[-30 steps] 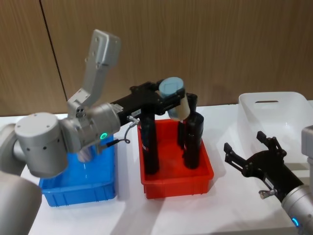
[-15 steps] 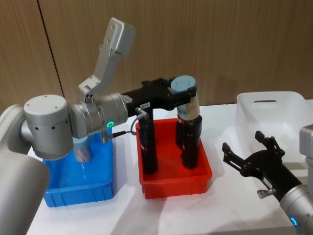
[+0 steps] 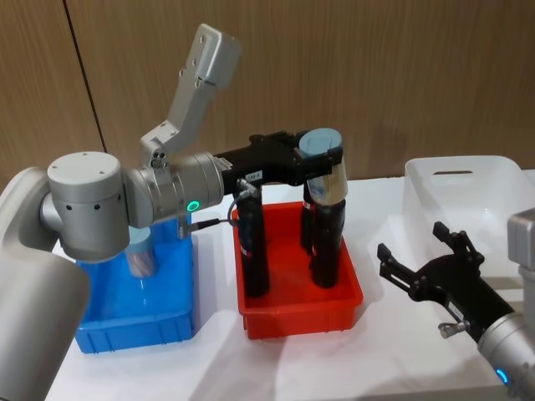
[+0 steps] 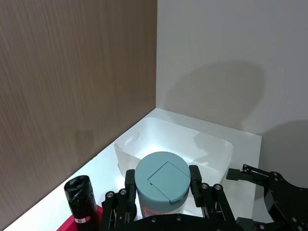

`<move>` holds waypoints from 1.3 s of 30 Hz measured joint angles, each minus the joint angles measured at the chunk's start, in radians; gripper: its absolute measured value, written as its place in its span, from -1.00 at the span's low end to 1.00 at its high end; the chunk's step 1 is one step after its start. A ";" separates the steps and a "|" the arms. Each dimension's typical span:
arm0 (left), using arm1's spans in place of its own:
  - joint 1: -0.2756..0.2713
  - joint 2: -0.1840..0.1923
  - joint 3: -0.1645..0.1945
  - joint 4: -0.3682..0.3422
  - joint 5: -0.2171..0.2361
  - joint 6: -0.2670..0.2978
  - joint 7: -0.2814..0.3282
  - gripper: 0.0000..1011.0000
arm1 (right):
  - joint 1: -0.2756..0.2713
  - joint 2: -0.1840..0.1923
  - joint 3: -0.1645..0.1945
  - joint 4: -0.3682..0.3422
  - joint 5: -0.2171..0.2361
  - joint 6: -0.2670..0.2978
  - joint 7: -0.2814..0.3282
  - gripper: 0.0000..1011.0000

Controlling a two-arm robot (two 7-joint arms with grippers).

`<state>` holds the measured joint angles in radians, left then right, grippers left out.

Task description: Pick the cotton swabs from the blue box and place them into the white box.

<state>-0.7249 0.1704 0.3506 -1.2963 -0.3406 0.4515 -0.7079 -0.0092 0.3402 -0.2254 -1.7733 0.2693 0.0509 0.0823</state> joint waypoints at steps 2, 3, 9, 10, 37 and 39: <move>-0.002 -0.001 0.000 0.002 0.001 0.001 -0.003 0.32 | 0.005 0.002 0.000 -0.005 -0.009 0.011 0.009 0.98; -0.003 -0.001 0.000 0.003 0.001 0.002 -0.003 0.32 | 0.006 0.003 0.000 -0.007 -0.014 0.017 0.014 0.98; -0.007 -0.003 0.001 0.006 0.003 0.004 -0.008 0.32 | 0.021 0.007 0.001 -0.018 -0.034 0.049 0.045 0.98; -0.007 -0.003 0.001 0.007 0.003 0.005 -0.008 0.32 | 0.026 0.009 0.002 -0.022 -0.039 0.058 0.054 0.98; -0.013 -0.005 0.002 0.012 0.005 0.007 -0.014 0.32 | 0.169 -0.031 -0.005 0.024 -0.077 0.214 0.196 0.98; -0.013 -0.005 0.002 0.012 0.005 0.007 -0.014 0.32 | 0.182 -0.036 -0.006 0.031 -0.078 0.221 0.202 0.98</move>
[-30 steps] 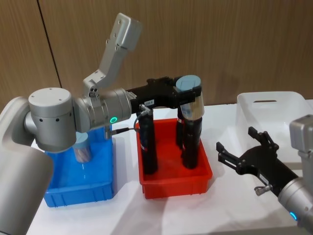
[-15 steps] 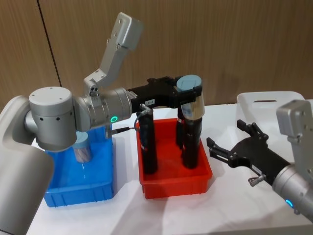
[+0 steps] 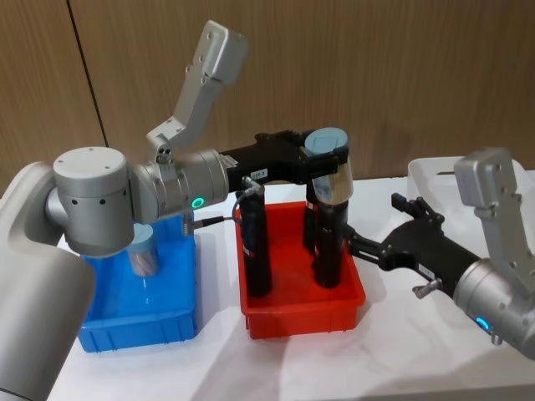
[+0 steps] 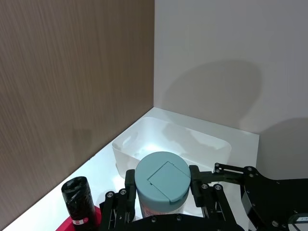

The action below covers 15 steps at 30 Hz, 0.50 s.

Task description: Pick the cotton swabs from the blue box and place them into the white box.

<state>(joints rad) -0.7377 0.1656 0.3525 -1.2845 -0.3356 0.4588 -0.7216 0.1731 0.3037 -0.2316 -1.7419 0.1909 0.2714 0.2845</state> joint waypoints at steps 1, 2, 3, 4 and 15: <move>0.000 0.000 0.000 0.000 0.000 0.000 0.000 0.32 | 0.004 -0.002 0.000 0.003 -0.001 0.002 0.002 0.98; 0.000 0.000 0.000 0.000 0.000 0.000 0.000 0.32 | 0.012 -0.005 -0.001 0.008 -0.004 0.006 0.006 0.98; 0.000 0.000 0.000 0.000 0.000 0.000 0.000 0.32 | 0.012 -0.005 -0.001 0.008 -0.004 0.006 0.006 0.98; 0.000 0.000 0.000 0.000 0.000 0.000 0.000 0.32 | 0.021 -0.010 -0.002 0.014 -0.006 0.009 0.008 0.98; 0.000 0.000 0.000 0.000 0.000 0.000 0.000 0.32 | 0.075 -0.037 -0.010 0.051 -0.025 0.022 0.024 0.98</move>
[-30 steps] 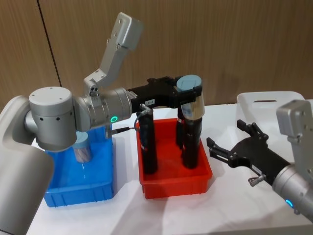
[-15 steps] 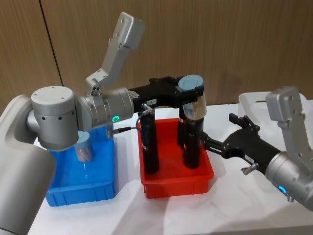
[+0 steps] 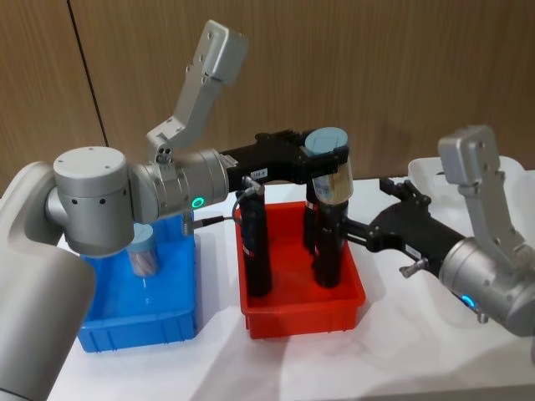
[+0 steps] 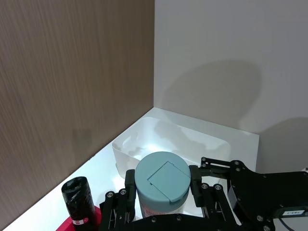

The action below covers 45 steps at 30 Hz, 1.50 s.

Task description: Pick the cotton swabs from the blue box and place them into the white box.

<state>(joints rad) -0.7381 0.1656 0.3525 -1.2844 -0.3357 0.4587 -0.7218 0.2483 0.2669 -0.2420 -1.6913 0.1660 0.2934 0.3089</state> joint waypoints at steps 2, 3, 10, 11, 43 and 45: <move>0.000 0.000 0.000 0.000 0.000 0.000 0.000 0.32 | 0.007 -0.004 -0.001 0.006 -0.003 0.000 0.001 0.98; 0.000 0.000 0.000 0.000 0.000 0.000 0.000 0.32 | 0.010 -0.005 -0.001 0.009 -0.005 0.001 0.002 0.98; 0.000 0.000 0.000 0.000 0.000 0.000 0.000 0.32 | 0.035 -0.019 -0.006 0.035 -0.015 0.001 0.007 0.98; 0.000 0.000 0.000 0.000 0.000 0.000 0.000 0.32 | 0.040 -0.021 -0.008 0.040 -0.019 0.001 0.009 0.98; 0.000 0.000 0.000 0.000 0.000 0.000 0.000 0.32 | 0.107 -0.068 -0.038 0.113 -0.060 -0.004 0.031 0.48; 0.000 0.000 0.000 0.000 0.000 0.000 0.000 0.32 | 0.110 -0.070 -0.039 0.118 -0.060 -0.006 0.031 0.36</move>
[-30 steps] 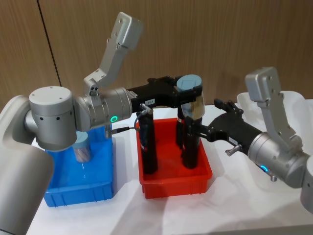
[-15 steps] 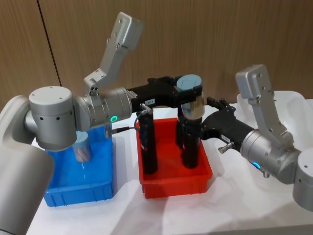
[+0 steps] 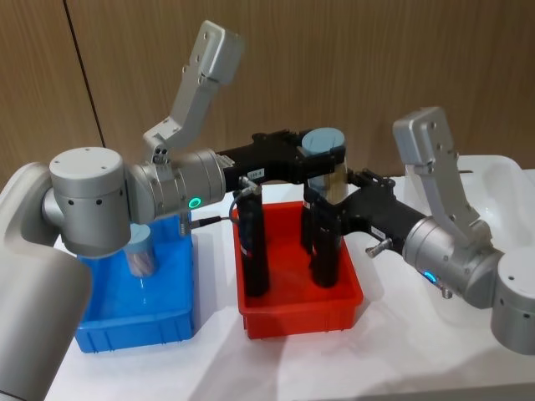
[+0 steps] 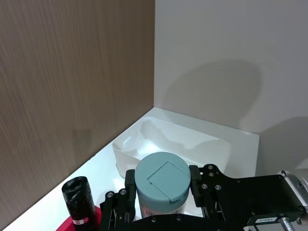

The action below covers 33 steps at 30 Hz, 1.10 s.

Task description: Pick the cotton swabs from the blue box and place them into the white box.

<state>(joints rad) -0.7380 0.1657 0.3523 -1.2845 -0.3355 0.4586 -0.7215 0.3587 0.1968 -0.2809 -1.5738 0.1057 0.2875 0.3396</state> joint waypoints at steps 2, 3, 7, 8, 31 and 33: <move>0.000 0.000 0.000 0.000 0.000 0.000 0.000 0.32 | 0.002 -0.002 -0.001 0.003 0.000 -0.001 -0.001 0.24; 0.000 0.000 0.000 0.000 0.000 0.000 0.001 0.32 | 0.003 -0.002 -0.001 0.004 0.000 -0.001 -0.001 0.22; 0.000 0.000 -0.001 0.000 0.001 0.000 0.001 0.32 | 0.007 -0.005 -0.002 0.010 -0.001 -0.005 -0.002 0.22; 0.000 0.000 -0.001 0.000 0.000 0.000 0.001 0.32 | 0.008 -0.006 -0.003 0.011 -0.001 -0.006 -0.003 0.22; 0.000 0.000 0.000 0.000 0.000 0.000 0.000 0.99 | 0.010 -0.008 -0.006 0.012 0.014 -0.014 -0.012 0.22; 0.000 0.000 0.000 0.000 0.000 0.000 0.000 0.99 | 0.007 -0.006 -0.005 0.012 0.018 -0.014 -0.016 0.22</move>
<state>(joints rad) -0.7380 0.1657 0.3525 -1.2845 -0.3356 0.4587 -0.7217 0.3659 0.1904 -0.2856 -1.5623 0.1234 0.2734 0.3234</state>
